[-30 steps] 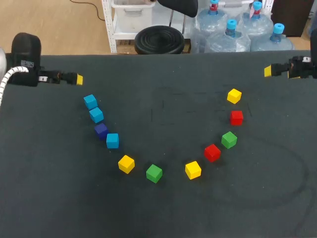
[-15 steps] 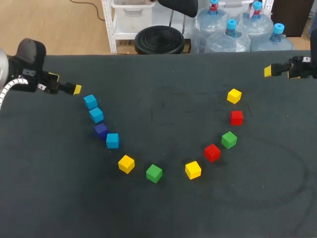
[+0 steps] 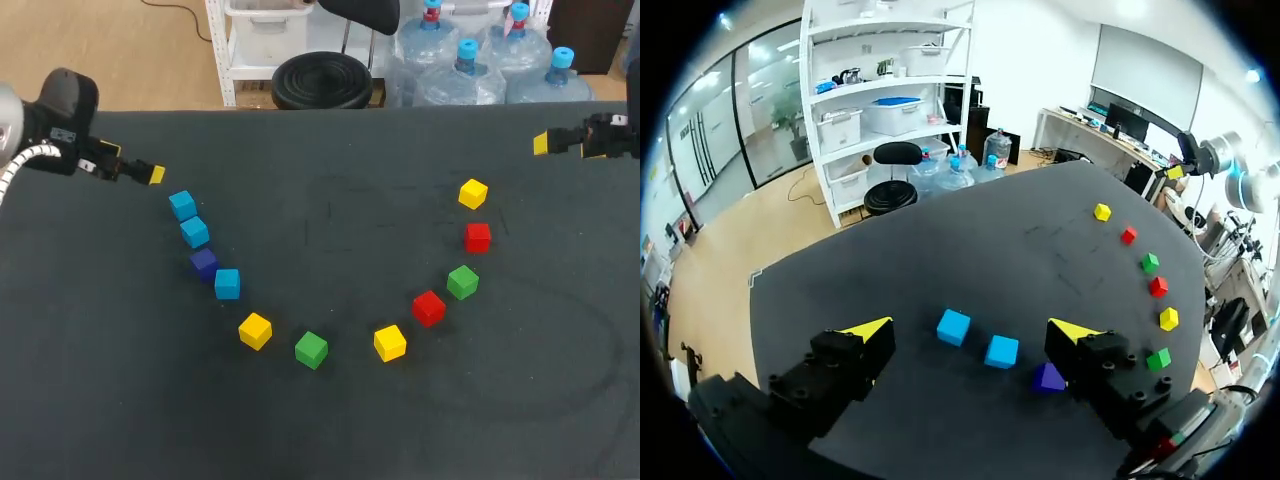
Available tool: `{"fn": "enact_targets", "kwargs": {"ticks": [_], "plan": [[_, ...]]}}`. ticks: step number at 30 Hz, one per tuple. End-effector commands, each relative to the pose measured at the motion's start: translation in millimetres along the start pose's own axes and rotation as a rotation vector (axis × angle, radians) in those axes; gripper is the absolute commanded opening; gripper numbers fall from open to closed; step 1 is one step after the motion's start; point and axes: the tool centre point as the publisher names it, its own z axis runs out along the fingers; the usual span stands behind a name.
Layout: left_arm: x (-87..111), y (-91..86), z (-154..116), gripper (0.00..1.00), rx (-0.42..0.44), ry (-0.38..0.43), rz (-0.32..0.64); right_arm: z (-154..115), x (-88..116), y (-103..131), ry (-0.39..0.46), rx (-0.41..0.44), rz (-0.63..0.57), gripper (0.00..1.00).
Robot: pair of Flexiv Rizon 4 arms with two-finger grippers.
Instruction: Place the blue cubes, place green cubes on the blue cubes, place the yellow cubes on the green cubes, then place the red cubes on the yellow cubes, and place purple cube on the red cubes.
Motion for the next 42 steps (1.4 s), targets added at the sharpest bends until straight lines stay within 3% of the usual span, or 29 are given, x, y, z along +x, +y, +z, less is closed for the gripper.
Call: {"fn": "enact_targets", "kwargs": {"ticks": [1, 5, 13, 18, 30, 42], "plan": [[-1.0, 0.0, 0.9, 1.0, -0.002, 0.006, 0.0, 0.2, 0.0, 0.5, 0.0, 0.002, 0.0, 1.0], [-1.0, 0.0, 0.9, 1.0, -0.002, 0.006, 0.0, 0.2, 0.0, 0.5, 0.0, 0.002, 0.0, 1.0], [-0.6, -14.2, 20.5, 1.0, -0.055, 0.089, 0.286, 0.2, 0.0, 0.5, 0.0, 0.002, 0.0, 1.0], [-3.0, -10.4, 39.9, 1.0, -0.044, 0.14, 0.39, 0.2, 0.0, 0.5, 0.0, 0.002, 0.0, 1.0], [8.3, 17.1, 65.8, 1.0, -0.031, 0.193, 0.402, 0.2, 0.0, 0.5, 0.0, 0.002, 0.0, 1.0], [22.5, 18.7, 82.0, 1.0, -0.012, 0.203, 0.398, 0.2, 0.0, 0.5, 0.0, 0.002, 0.0, 1.0]]}}
